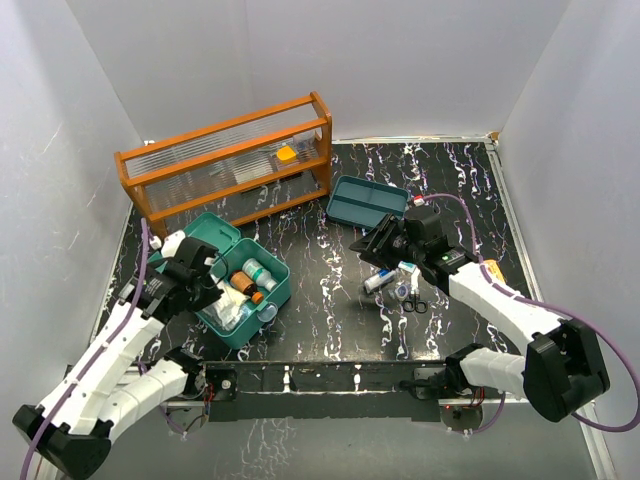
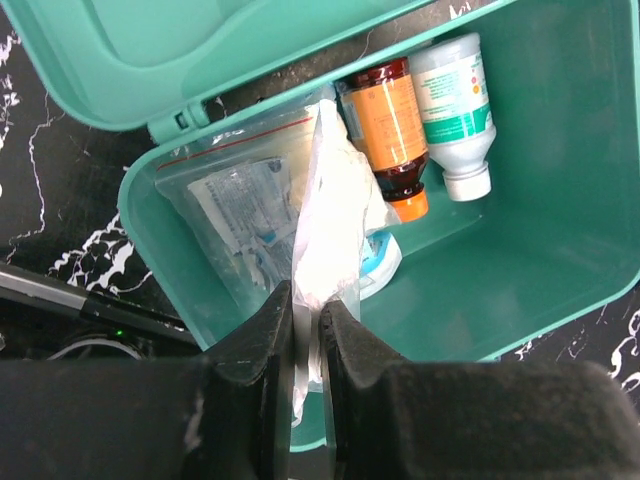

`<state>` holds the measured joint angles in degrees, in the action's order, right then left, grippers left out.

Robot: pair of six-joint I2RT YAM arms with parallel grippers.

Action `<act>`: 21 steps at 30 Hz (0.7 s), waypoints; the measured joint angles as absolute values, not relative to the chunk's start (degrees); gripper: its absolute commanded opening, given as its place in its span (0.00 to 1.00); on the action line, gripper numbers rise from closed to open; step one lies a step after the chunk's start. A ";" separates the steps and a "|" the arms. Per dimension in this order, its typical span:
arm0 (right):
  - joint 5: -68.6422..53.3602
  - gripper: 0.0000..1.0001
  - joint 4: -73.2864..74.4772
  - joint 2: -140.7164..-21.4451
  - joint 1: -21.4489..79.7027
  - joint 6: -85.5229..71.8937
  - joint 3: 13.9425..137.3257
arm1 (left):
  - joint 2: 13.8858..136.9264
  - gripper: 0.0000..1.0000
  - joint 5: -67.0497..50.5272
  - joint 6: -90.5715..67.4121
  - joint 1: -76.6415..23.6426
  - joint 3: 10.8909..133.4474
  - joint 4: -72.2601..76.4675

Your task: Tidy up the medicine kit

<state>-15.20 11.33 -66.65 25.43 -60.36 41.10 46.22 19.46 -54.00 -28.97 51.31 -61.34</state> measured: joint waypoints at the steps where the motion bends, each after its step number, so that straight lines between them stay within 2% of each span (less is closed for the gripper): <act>1: -15.20 0.41 11.31 -66.72 25.43 -60.36 41.10 | 46.68 0.00 19.66 -53.69 -28.97 51.29 -60.90; 7: -15.20 0.41 11.29 -66.76 25.43 -60.36 41.10 | 49.50 0.00 20.75 -52.45 -28.49 50.04 -58.24; 15: -15.22 0.42 10.98 -66.92 25.43 -60.38 41.04 | 50.28 0.31 25.12 -55.77 -28.16 49.87 -60.58; 21: -15.84 0.42 10.04 -67.35 25.43 -60.45 41.04 | 51.99 0.46 27.92 -55.99 -28.08 52.58 -63.75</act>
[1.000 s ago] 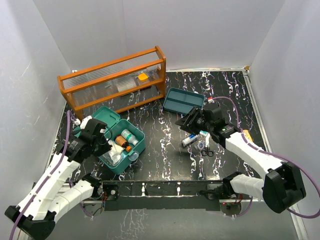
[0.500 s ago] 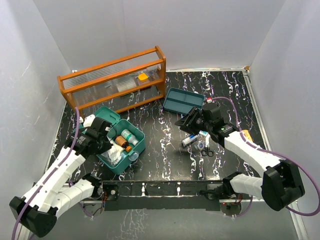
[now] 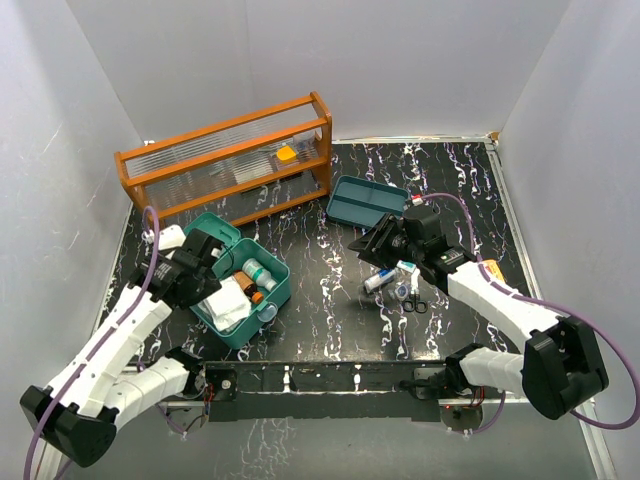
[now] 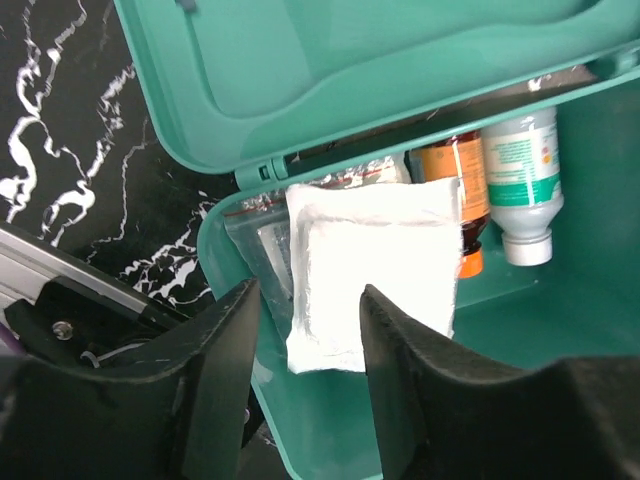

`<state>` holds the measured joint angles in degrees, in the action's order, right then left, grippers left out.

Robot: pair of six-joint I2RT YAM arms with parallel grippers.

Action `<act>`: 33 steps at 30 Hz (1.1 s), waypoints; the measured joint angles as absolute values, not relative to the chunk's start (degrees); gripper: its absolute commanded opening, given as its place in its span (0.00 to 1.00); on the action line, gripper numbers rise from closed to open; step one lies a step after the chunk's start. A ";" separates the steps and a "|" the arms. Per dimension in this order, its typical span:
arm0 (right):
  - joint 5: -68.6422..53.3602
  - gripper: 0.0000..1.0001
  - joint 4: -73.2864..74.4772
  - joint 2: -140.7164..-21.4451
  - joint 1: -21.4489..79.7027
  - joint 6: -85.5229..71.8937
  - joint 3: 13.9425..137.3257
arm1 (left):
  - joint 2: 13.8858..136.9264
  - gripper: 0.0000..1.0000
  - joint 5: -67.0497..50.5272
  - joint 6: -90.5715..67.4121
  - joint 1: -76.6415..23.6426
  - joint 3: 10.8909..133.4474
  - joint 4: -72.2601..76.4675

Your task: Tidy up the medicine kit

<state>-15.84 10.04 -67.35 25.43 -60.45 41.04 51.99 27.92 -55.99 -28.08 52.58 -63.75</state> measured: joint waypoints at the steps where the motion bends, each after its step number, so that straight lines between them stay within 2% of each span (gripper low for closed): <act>1: -16.03 0.42 9.96 -67.46 25.43 -60.45 41.04 | 52.38 0.46 28.36 -55.75 -28.08 53.65 -64.29; 8: -16.45 0.42 9.74 -67.70 25.43 -60.49 41.04 | 52.38 0.46 28.36 -51.51 -27.94 58.72 -63.51; 16: -16.45 0.42 8.95 -67.88 25.43 -60.49 40.84 | 54.11 0.46 11.51 -43.42 -27.86 53.19 -50.87; 22: -16.45 0.42 8.88 -67.88 25.43 -60.49 40.40 | 58.30 0.48 5.43 -40.58 -27.86 51.51 -44.64; 28: -16.45 0.42 8.84 -67.88 25.43 -60.49 40.40 | 61.60 0.40 3.40 -39.31 -27.86 51.29 -41.06; 33: -16.43 0.42 8.84 -67.88 25.43 -60.49 40.40 | 64.69 0.40 0.40 -38.48 -27.86 51.27 -38.17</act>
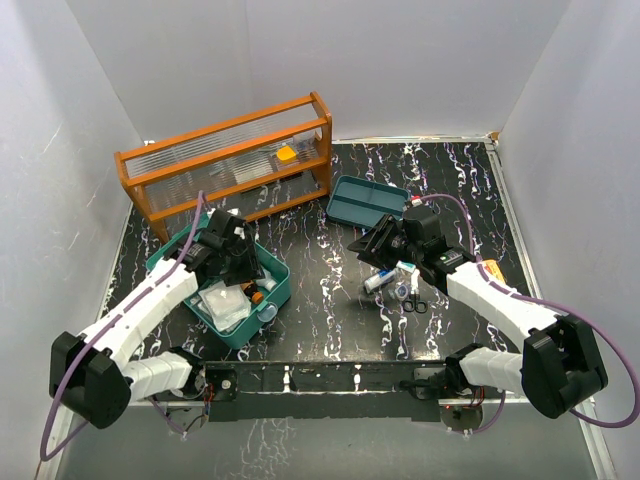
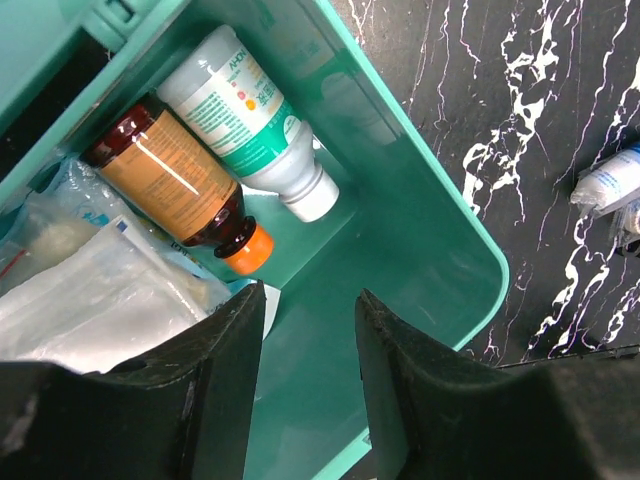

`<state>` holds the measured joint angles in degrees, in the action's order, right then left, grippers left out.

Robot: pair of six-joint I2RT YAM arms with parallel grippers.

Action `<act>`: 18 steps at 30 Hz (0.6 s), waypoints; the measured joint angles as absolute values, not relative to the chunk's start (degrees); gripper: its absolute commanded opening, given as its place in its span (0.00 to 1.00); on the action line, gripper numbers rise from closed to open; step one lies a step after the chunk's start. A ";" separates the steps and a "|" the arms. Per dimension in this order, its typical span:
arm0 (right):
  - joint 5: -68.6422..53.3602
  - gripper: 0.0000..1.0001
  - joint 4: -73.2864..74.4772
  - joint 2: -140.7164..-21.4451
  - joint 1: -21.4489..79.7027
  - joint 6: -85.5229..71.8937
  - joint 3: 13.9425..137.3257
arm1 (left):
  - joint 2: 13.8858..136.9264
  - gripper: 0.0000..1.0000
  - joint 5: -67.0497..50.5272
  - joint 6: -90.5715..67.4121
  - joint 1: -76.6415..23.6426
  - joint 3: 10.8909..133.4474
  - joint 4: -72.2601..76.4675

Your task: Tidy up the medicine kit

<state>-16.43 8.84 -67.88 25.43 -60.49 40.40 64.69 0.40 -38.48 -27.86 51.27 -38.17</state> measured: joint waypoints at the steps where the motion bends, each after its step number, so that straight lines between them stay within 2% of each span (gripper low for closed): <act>1: -16.43 0.42 8.84 -67.88 25.43 -60.49 40.40 | 65.36 0.40 0.32 -38.48 -27.86 51.22 -37.98; 6: -16.43 0.42 8.84 -67.88 25.43 -60.49 40.38 | 67.35 0.42 1.04 -39.03 -27.86 50.46 -38.26; 18: -16.40 0.42 8.86 -67.88 25.43 -60.45 40.23 | 66.04 0.45 11.64 -43.66 -27.35 50.43 -46.39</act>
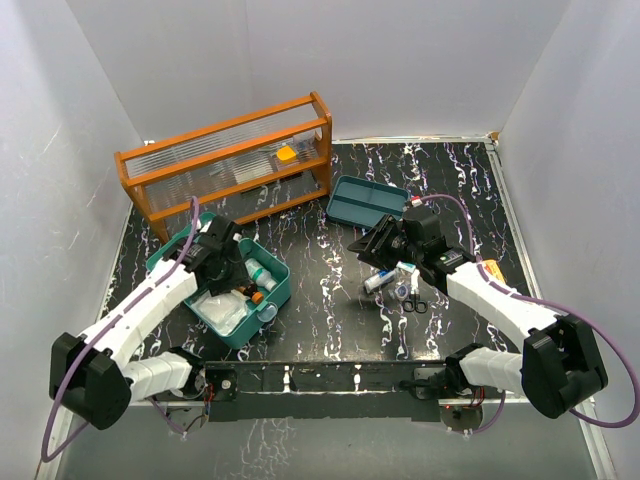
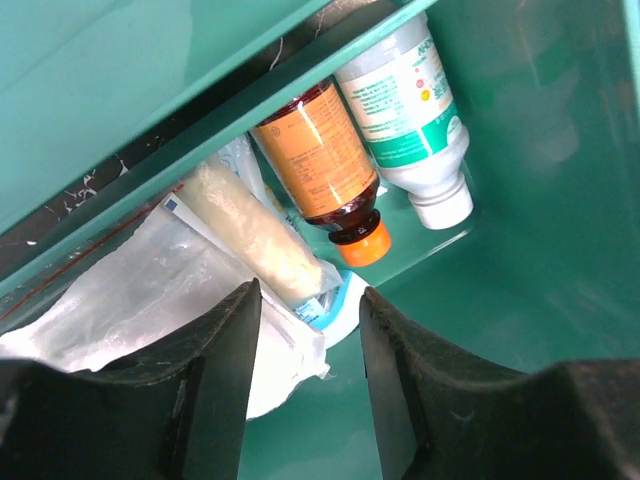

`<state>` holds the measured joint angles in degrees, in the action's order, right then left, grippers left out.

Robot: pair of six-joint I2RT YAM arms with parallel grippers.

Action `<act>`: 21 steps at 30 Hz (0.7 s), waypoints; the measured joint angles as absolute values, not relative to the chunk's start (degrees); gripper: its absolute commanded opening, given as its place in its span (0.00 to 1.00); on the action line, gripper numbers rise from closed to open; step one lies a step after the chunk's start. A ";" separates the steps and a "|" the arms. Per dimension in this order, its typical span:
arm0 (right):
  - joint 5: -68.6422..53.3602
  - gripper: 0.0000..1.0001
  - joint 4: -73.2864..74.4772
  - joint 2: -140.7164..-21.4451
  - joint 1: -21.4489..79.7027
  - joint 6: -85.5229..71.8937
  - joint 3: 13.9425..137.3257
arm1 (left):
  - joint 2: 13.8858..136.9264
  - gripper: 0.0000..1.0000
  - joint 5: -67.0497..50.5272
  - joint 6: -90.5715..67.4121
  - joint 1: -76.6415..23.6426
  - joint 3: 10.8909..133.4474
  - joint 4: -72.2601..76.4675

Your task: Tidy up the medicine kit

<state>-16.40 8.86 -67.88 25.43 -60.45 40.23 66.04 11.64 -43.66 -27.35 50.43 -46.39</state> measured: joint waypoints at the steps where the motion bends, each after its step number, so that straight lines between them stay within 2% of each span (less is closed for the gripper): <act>1: -16.32 0.42 8.88 -67.88 25.43 -60.42 40.23 | 65.58 0.47 11.53 -43.59 -27.33 50.43 -46.52; 8: -12.78 0.42 10.66 -67.85 25.41 -58.50 40.23 | 62.57 0.51 8.16 -41.91 -27.20 53.71 -46.06; 13: -10.48 0.43 12.69 -67.31 25.36 -56.88 39.51 | 60.51 0.53 11.14 -42.46 -27.20 57.82 -48.84; 17: -9.32 0.43 13.82 -67.29 25.36 -55.83 39.51 | 57.76 0.66 13.04 -44.62 -27.18 57.34 -53.54; 21: -6.59 0.43 15.31 -67.57 24.95 -54.02 39.53 | 54.15 0.70 13.34 -46.92 -27.16 54.02 -56.51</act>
